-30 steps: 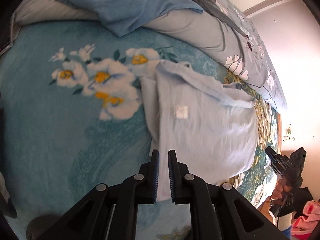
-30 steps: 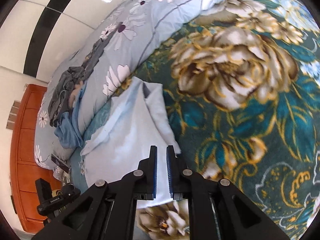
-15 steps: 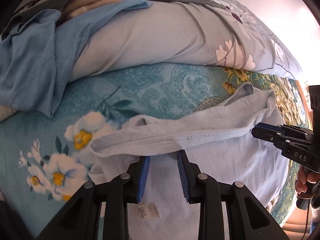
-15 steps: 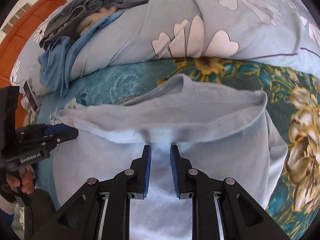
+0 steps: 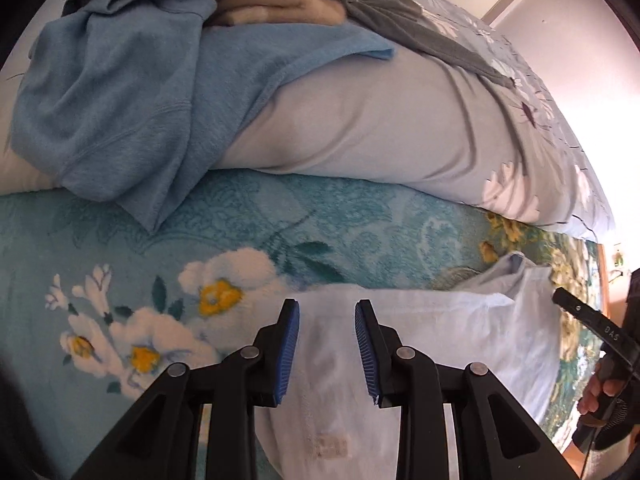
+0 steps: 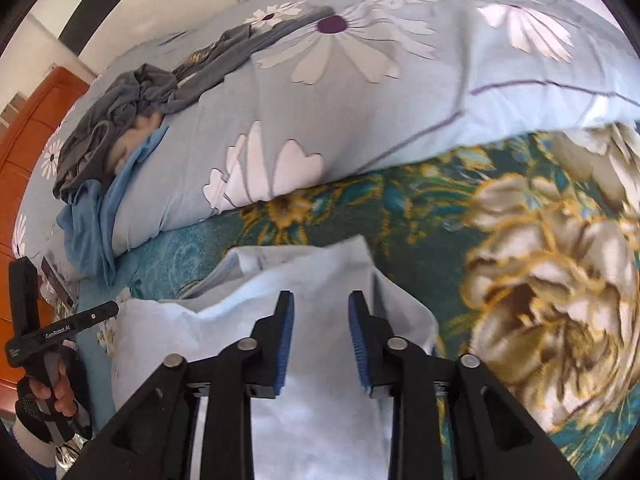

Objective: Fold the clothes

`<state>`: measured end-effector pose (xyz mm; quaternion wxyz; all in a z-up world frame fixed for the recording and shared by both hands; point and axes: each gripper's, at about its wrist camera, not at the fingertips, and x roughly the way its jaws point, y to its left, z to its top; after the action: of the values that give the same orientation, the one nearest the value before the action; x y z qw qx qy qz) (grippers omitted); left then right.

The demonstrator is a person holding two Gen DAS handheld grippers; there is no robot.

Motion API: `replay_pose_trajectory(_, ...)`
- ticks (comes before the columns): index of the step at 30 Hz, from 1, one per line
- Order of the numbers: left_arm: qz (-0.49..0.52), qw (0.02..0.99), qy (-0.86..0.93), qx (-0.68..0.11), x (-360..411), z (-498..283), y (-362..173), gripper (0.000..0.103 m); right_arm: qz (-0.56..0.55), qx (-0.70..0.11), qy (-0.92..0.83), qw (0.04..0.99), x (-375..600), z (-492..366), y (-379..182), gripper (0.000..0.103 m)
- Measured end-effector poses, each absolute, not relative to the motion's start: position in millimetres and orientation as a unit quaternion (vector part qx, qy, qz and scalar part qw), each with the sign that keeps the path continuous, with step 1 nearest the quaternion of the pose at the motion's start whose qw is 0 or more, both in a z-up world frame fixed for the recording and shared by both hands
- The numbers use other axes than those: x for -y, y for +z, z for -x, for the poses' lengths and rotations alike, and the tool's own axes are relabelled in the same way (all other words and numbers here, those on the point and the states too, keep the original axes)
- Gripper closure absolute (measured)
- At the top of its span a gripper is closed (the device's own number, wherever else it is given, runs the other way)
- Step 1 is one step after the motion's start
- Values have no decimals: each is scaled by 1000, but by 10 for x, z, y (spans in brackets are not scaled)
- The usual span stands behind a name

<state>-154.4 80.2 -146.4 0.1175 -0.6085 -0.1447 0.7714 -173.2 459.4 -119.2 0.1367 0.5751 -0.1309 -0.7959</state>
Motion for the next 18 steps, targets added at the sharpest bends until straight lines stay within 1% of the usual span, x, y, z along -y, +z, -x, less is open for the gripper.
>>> replay_pose_trajectory(1,609,137,766,150,-913,1460,-1451,68,-579,154,-788,139,-4717,1642,-1233,64)
replay_pose_trajectory(3,614,174,754,155,-1145,1281,-1442,67,-588,187,-774,139,-4899,1467,-1335,64)
replay_pose_trajectory(6,634,223,726,142,-1566,1035,-1534,67,-600,221,-757,133,-5063,1243,-1494,64)
replay_pose_trajectory(9,660,249,697,128,-1870,812,-1675,67,-589,270,-750,135,-5133,1136,-1563,64)
replay_pose_trajectory(12,674,244,684,137,-1953,709,-1829,70,-584,291,-746,134,-5122,1104,-1598,64)
replay_pose_trajectory(13,672,242,686,141,-1949,702,-1838,70,-584,295,-744,134,-5112,1098,-1608,69)
replay_pose_trajectory(14,674,241,683,144,-1942,715,-1843,69,-585,300,-741,136,-5098,1101,-1613,82)
replay_pose_trajectory(16,682,239,672,160,-1887,740,-1829,70,-587,304,-738,136,-5067,1101,-1596,91)
replay_pose_trajectory(17,683,236,669,172,-1848,754,-1803,69,-587,298,-740,134,-5036,1110,-1546,94)
replay_pose_trajectory(18,678,233,673,180,-1792,741,-1729,69,-588,291,-743,132,-5004,1118,-1497,95)
